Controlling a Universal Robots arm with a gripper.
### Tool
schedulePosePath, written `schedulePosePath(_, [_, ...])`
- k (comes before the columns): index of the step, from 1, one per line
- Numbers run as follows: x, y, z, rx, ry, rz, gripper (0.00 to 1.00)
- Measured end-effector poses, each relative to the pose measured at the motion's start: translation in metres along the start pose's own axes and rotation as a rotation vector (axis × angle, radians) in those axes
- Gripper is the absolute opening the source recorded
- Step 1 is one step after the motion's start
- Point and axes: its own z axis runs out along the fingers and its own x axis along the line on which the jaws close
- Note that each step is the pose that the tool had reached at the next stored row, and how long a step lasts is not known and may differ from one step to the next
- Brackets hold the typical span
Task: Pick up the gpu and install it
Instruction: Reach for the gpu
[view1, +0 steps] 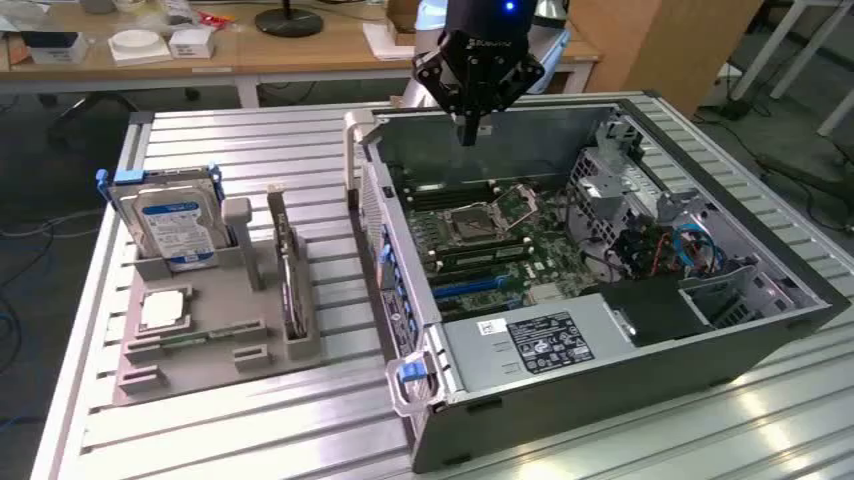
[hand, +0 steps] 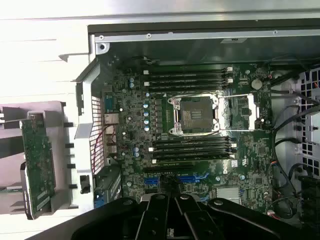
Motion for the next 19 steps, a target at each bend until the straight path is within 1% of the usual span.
schedulePosePath(8, [0.001, 0.0000, 0.0000, 0.0000, 0.0000, 0.000, 0.10])
schedulePosePath(19, [0.014, -0.0011, -0.0004, 0.0000, 0.0000, 0.000, 0.10])
